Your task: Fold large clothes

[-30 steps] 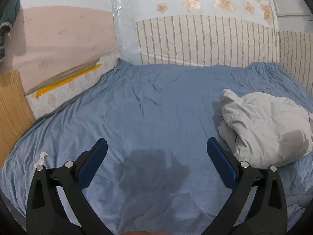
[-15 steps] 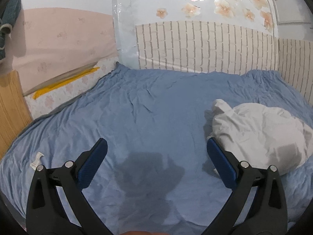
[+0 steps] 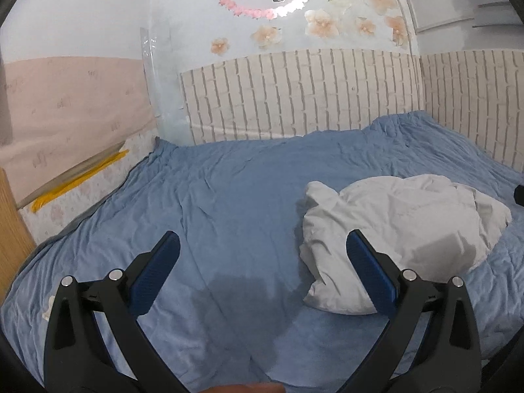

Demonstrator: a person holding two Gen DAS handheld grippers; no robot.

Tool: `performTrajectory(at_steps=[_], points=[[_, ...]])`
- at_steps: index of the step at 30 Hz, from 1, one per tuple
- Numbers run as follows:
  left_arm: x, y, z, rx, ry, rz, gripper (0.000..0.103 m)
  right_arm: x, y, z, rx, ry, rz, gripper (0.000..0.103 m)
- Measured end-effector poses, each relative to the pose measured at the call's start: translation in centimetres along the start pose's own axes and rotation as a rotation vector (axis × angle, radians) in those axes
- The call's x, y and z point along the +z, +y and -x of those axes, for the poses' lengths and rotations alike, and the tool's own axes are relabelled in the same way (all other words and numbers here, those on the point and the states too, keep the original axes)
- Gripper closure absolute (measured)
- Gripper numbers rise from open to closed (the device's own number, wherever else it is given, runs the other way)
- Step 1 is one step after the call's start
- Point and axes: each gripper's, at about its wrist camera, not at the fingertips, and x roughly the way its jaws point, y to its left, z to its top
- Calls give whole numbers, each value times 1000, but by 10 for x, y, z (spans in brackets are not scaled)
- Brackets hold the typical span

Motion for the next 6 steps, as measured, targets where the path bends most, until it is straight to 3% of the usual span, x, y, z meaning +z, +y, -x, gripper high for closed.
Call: performTrajectory(at_steps=[6], points=[[-7, 19, -7, -1, -1, 42, 3, -3, 5, -8, -18, 18, 28, 2]])
